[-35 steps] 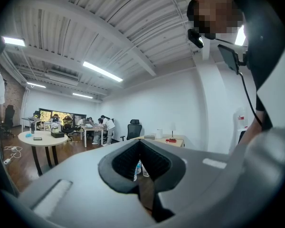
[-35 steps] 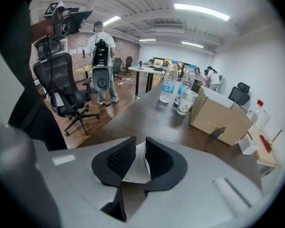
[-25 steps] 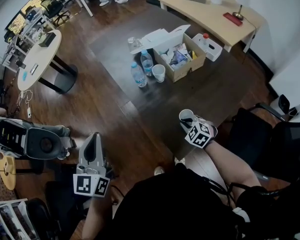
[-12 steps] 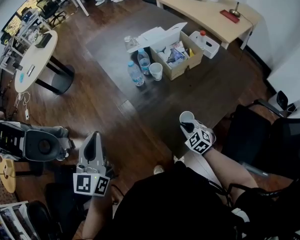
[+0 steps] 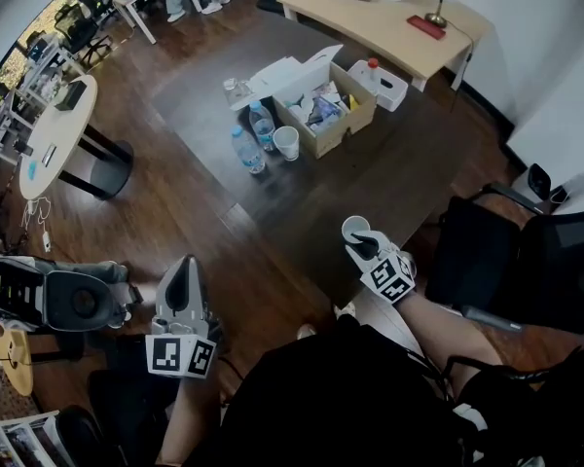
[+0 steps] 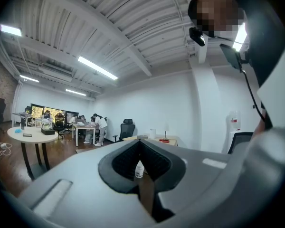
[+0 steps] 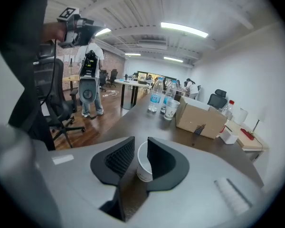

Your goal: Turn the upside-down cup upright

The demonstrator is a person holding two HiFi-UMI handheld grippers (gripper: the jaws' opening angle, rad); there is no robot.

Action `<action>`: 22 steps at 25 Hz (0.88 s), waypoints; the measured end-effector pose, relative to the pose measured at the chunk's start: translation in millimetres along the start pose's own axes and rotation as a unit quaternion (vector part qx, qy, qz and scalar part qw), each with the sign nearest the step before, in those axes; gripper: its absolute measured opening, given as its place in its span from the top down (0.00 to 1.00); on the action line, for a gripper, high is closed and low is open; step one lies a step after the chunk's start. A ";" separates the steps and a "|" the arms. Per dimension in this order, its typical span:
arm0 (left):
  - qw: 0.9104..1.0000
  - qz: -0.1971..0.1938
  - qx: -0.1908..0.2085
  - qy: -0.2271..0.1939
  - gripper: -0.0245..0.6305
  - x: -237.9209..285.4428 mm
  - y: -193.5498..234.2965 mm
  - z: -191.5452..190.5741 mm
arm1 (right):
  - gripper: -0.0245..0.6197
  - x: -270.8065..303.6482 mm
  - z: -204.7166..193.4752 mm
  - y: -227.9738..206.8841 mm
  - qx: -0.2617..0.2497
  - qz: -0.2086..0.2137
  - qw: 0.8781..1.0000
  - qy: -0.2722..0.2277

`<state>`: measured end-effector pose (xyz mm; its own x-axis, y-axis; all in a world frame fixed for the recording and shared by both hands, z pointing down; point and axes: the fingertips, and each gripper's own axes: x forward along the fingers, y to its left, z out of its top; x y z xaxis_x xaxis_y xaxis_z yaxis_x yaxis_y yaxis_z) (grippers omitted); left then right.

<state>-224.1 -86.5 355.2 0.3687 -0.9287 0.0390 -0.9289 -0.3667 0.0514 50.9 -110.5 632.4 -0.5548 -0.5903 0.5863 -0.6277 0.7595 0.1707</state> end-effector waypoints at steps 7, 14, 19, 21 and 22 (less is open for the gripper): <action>1.000 -0.019 0.017 0.002 0.96 20.9 -4.8 -7.9 | 0.76 -33.5 40.3 -24.4 0.106 -0.060 0.987 -0.109; 0.993 -0.096 0.063 0.023 0.96 63.0 -50.7 -45.4 | 0.96 -71.2 34.5 -41.4 0.225 -0.086 0.961 -0.133; 0.989 -0.137 0.039 0.039 0.96 71.6 -80.4 -69.0 | 0.96 -69.7 5.1 -21.4 0.264 -0.092 0.954 -0.110; 0.988 -0.147 0.034 0.041 0.96 75.7 -87.7 -73.2 | 0.96 -72.1 -0.5 -17.7 0.265 -0.089 0.955 -0.101; 0.987 -0.151 0.032 0.041 0.96 77.6 -91.0 -73.4 | 0.96 -72.1 -3.1 -17.1 0.266 -0.088 0.955 -0.098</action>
<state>-108.5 -121.1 426.7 0.6280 -0.7701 0.1117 -0.7756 -0.6311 0.0098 103.4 -80.0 589.7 -0.4737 -0.7752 0.4180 -0.8805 0.4278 -0.2044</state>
